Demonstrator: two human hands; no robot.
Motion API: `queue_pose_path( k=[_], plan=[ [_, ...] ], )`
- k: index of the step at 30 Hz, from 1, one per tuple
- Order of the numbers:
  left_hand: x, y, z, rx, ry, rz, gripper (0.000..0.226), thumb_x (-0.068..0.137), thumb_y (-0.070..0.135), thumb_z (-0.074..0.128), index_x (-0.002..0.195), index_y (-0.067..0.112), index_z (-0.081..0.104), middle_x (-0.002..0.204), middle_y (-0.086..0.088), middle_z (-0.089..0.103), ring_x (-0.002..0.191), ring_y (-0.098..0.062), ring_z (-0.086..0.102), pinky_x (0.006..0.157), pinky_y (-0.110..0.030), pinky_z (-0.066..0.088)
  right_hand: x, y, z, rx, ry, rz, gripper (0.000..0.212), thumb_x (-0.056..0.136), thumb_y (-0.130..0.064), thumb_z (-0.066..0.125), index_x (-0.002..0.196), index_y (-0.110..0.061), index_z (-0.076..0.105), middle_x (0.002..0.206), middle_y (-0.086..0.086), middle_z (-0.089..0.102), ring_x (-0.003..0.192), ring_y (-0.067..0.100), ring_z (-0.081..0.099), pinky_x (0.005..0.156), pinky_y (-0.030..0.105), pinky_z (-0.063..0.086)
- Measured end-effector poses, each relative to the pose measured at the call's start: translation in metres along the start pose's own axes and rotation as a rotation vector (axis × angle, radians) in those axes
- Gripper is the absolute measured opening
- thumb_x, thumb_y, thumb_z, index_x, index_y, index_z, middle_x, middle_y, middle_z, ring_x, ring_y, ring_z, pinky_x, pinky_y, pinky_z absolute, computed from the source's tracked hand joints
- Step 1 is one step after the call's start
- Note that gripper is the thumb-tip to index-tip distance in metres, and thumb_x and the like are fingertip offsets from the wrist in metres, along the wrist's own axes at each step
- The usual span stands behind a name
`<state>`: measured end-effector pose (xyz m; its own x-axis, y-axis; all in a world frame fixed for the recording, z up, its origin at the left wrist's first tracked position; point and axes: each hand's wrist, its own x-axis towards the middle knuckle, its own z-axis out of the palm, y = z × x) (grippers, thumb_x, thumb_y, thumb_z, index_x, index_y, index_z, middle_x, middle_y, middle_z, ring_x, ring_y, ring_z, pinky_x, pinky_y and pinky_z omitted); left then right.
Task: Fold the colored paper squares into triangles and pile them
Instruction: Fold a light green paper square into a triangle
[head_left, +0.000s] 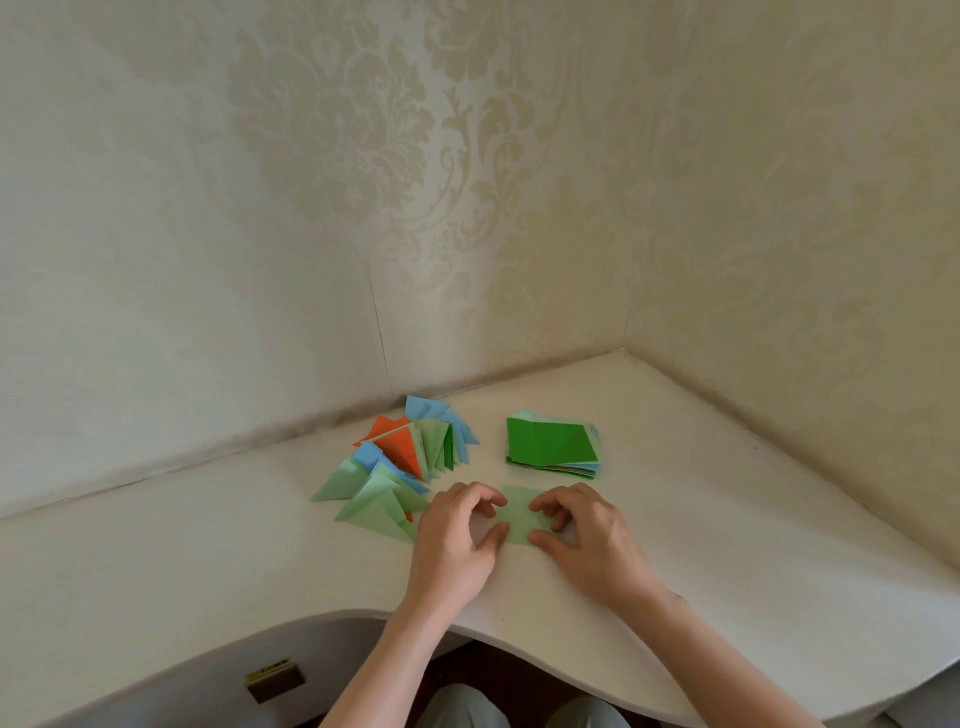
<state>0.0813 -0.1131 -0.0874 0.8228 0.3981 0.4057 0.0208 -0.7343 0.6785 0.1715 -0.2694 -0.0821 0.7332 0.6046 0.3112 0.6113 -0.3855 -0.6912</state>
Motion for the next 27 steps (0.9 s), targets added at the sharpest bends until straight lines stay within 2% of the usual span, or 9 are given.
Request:
queue_pose_path(
  k=[5, 9, 11, 13, 16, 19, 22, 25, 27],
  plan=[
    [0.001, 0.0, -0.001, 0.034, -0.054, 0.002, 0.013, 0.082, 0.019, 0.07, 0.087, 0.031, 0.068, 0.084, 0.019, 0.059, 0.088, 0.001, 0.051, 0.079, -0.017, 0.04, -0.002, 0.006, -0.012, 0.039, -0.06, 0.019, 0.035, 0.076, 0.0, 0.072, 0.095, -0.028, 0.064, 0.088, -0.004, 0.059, 0.085, 0.002, 0.057, 0.072, 0.008, 0.039],
    [0.008, -0.002, -0.005, 0.048, -0.133, 0.007, 0.019, 0.085, 0.012, 0.067, 0.083, 0.031, 0.072, 0.088, 0.017, 0.06, 0.091, -0.007, 0.053, 0.083, -0.022, 0.042, -0.003, 0.008, -0.02, 0.014, -0.013, 0.029, 0.059, 0.067, 0.016, 0.048, 0.102, -0.028, 0.066, 0.098, -0.014, 0.057, 0.09, -0.001, 0.053, 0.075, 0.003, 0.035],
    [0.012, -0.005, -0.01, 0.082, -0.185, 0.05, 0.025, 0.085, 0.007, 0.065, 0.082, 0.03, 0.072, 0.087, 0.018, 0.059, 0.09, -0.01, 0.053, 0.083, -0.028, 0.045, -0.001, 0.011, -0.021, -0.079, 0.04, -0.025, 0.065, 0.059, 0.011, 0.044, 0.108, -0.026, 0.066, 0.108, -0.012, 0.059, 0.1, 0.009, 0.052, 0.086, 0.007, 0.034],
    [0.018, -0.009, -0.014, 0.122, -0.213, 0.109, 0.029, 0.084, 0.003, 0.064, 0.081, 0.031, 0.072, 0.087, 0.018, 0.059, 0.089, -0.012, 0.053, 0.082, -0.033, 0.047, 0.003, 0.014, -0.022, -0.155, 0.001, -0.06, 0.065, 0.06, 0.0, 0.043, 0.115, -0.028, 0.064, 0.119, -0.01, 0.06, 0.112, 0.017, 0.051, 0.096, 0.026, 0.039],
    [0.026, -0.01, -0.017, 0.158, -0.217, 0.137, 0.033, 0.084, -0.001, 0.063, 0.079, 0.029, 0.073, 0.087, 0.01, 0.058, 0.089, -0.015, 0.051, 0.081, -0.031, 0.044, 0.01, 0.009, -0.021, -0.194, -0.103, -0.1, 0.052, 0.071, -0.014, 0.048, 0.117, -0.032, 0.063, 0.122, -0.014, 0.061, 0.117, 0.014, 0.053, 0.096, 0.04, 0.046],
    [0.032, -0.009, -0.021, 0.184, -0.234, 0.144, 0.034, 0.086, -0.003, 0.059, 0.079, 0.026, 0.075, 0.087, 0.003, 0.056, 0.088, -0.015, 0.049, 0.078, -0.022, 0.038, 0.016, 0.007, -0.013, -0.228, -0.164, -0.179, 0.04, 0.075, -0.024, 0.054, 0.112, -0.03, 0.068, 0.12, -0.011, 0.062, 0.113, 0.016, 0.057, 0.093, 0.041, 0.048],
    [0.027, -0.003, -0.026, 0.209, -0.293, 0.149, 0.028, 0.089, 0.003, 0.055, 0.09, 0.024, 0.074, 0.092, 0.005, 0.055, 0.088, -0.011, 0.05, 0.074, -0.017, 0.036, 0.017, 0.009, -0.008, -0.272, -0.184, -0.226, 0.035, 0.078, -0.04, 0.05, 0.106, -0.031, 0.07, 0.115, -0.012, 0.063, 0.107, 0.016, 0.058, 0.09, 0.04, 0.048],
    [0.012, 0.005, -0.031, 0.27, -0.276, 0.175, 0.022, 0.094, 0.02, 0.049, 0.103, 0.022, 0.069, 0.103, 0.012, 0.057, 0.099, -0.01, 0.052, 0.086, -0.026, 0.042, 0.014, 0.006, -0.006, -0.288, -0.114, -0.247, 0.03, 0.08, -0.046, 0.049, 0.096, -0.032, 0.071, 0.103, -0.015, 0.062, 0.097, 0.014, 0.059, 0.079, 0.037, 0.049],
    [0.0, 0.013, -0.035, 0.347, -0.285, 0.141, 0.035, 0.095, 0.045, 0.039, 0.11, 0.025, 0.064, 0.113, 0.017, 0.056, 0.109, -0.006, 0.049, 0.094, -0.03, 0.037, 0.01, 0.003, -0.004, -0.303, -0.08, -0.253, 0.023, 0.079, -0.044, 0.054, 0.092, -0.033, 0.07, 0.097, -0.017, 0.06, 0.091, 0.013, 0.058, 0.075, 0.034, 0.046]
  ],
)
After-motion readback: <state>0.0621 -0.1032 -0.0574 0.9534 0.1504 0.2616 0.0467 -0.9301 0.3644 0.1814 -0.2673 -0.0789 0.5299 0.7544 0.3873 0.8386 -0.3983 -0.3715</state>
